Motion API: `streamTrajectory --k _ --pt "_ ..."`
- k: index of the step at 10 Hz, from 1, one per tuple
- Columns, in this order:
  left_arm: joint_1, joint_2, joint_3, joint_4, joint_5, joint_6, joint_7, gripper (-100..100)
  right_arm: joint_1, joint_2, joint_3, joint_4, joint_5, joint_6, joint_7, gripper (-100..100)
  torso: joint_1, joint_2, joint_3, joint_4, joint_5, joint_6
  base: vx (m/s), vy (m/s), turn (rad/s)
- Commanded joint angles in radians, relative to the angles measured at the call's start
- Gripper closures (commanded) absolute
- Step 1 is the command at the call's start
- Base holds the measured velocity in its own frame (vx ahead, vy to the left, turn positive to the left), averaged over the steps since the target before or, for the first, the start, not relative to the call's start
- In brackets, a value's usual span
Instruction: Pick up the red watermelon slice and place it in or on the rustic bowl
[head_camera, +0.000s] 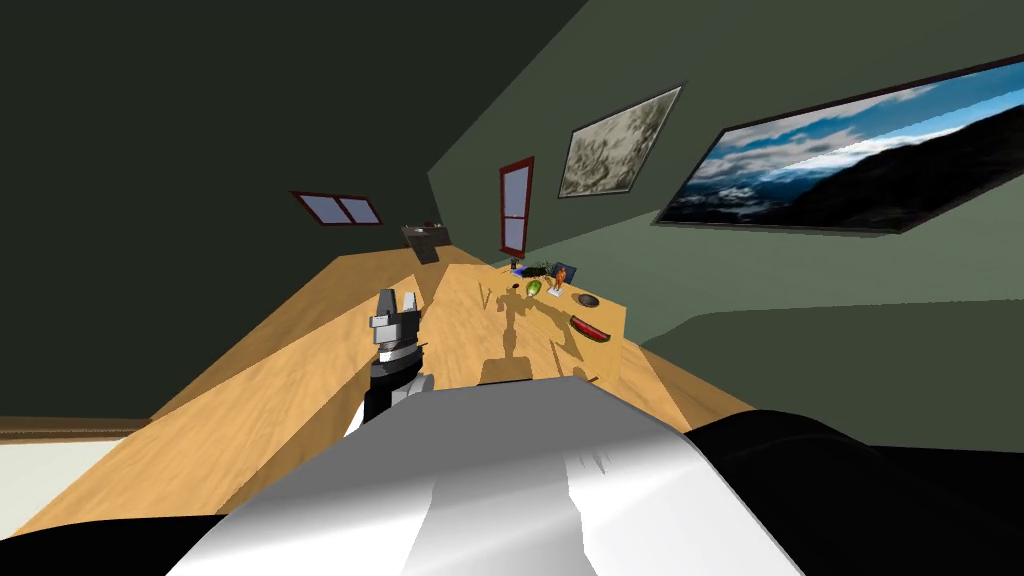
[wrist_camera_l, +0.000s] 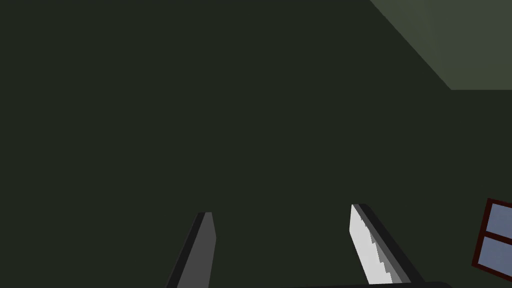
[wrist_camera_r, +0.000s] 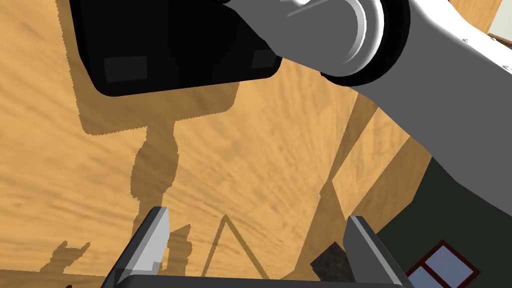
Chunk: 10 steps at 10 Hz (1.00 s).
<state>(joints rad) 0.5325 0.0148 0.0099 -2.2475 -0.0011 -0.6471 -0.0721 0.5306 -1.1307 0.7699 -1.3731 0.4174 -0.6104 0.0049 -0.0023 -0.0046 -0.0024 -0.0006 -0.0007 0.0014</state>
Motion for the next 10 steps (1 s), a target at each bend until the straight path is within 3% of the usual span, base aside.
streamTrajectory --k 1,2,3,5,6,7,8,10 --pt "0.0 0.0 0.0 0.0 0.0 0.0 0.0 0 -0.004 0.009 0.004 0.05 0.004 -0.011 0.01 -100 0.0 0.0 0.0 0.0 0.0 0.0 0.023 0.005 -0.022" --pt "0.0 0.0 0.0 0.0 0.0 0.0 0.0 0 -0.004 0.009 0.004 0.057 0.004 -0.011 0.01 -100 0.0 0.002 0.001 0.0 0.0 0.001 0.002 0.005 -0.027" --pt "0.0 0.0 0.0 0.0 0.0 0.0 0.0 0 -0.01 -0.038 0.017 0.1 0.021 -0.009 0.016 -100 0.0 0.003 0.002 0.001 0.0 0.0 0.037 0.017 0.285" --pt "0.0 0.0 0.0 0.0 0.0 0.0 0.0 0 -0.01 -0.038 0.017 0.119 0.021 -0.009 0.016 -100 0.0 0.0 0.0 0.0 0.0 0.0 0.045 -0.002 0.078" --pt "0.0 0.0 0.0 0.0 0.0 0.0 0.0 0 -0.016 -0.081 0.029 0.147 0.037 -0.007 0.022 -100 0.0 0.001 0.001 0.0 0.0 0.0 0.072 0.003 0.241" --pt "0.0 0.0 0.0 0.0 0.0 0.0 0.0 0 -0.016 -0.081 0.029 0.17 0.037 -0.007 0.022 -100 0.0 -0.001 0.0 0.0 0.0 -0.001 0.073 -0.009 0.158" --pt "0.0 0.0 0.0 0.0 0.0 0.0 0.0 0 -0.023 -0.117 0.039 0.213 0.052 -0.004 0.028 -100 -0.001 -0.001 -0.001 0.0 0.0 0.0 0.102 -0.01 0.26" --pt "0.0 0.0 0.0 0.0 0.0 0.0 0.0 0 -0.023 -0.119 0.039 0.239 0.052 -0.004 0.028 -100 -0.001 -0.002 -0.001 -0.001 0.0 0.0 0.058 -0.018 0.059"
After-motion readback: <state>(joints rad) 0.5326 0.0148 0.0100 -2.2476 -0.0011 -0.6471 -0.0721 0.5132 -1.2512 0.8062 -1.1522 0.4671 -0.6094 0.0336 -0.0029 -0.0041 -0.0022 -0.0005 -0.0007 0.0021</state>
